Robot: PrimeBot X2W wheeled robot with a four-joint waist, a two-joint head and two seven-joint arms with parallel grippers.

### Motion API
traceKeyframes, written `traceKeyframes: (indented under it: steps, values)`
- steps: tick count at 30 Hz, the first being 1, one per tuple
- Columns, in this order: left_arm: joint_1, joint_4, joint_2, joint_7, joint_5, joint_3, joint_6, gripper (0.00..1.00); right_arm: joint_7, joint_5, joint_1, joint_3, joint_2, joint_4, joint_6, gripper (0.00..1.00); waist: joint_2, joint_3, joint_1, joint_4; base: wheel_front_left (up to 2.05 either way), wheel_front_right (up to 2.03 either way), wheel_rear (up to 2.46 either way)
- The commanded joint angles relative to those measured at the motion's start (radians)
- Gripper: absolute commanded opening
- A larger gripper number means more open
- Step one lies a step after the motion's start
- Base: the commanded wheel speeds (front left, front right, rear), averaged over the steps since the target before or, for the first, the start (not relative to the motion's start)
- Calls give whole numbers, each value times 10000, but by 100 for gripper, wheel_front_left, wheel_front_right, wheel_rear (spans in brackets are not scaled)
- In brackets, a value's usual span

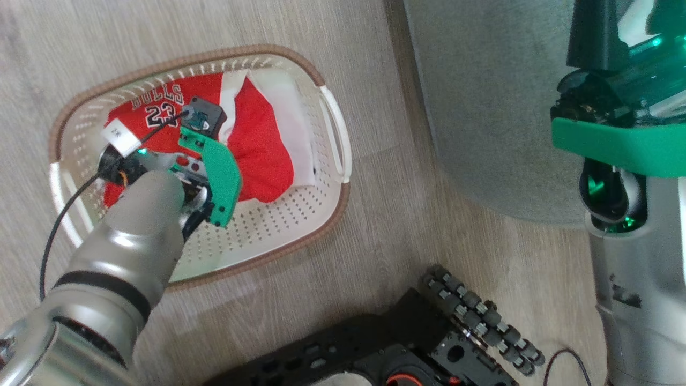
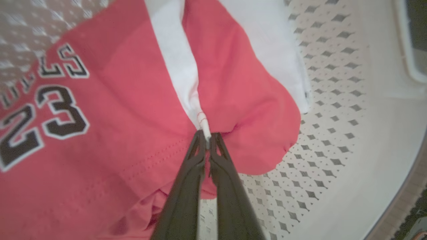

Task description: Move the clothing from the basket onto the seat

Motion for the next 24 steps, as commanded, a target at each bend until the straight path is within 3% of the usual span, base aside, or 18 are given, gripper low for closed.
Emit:
traceKeyframes:
  steps: [1,12,24]
  values:
    - [316,-282,30,-189,-149,42,-61,0,-61,-55,156,50,-27,-288,-4,100,-1,-337,0,93,0,0,0]
    - [1344,-1116,-302,-1405,-1596,-514,-61,0,-61,-49,1167,-55,-468,247,-4,100,-1,-2398,0,632,0,0,0]
    - [2021,-2286,-196,-2988,-2597,-1466,-61,0,-61,109,2425,-113,-801,713,-4,100,-1,-4620,0,1251,0,0,0]
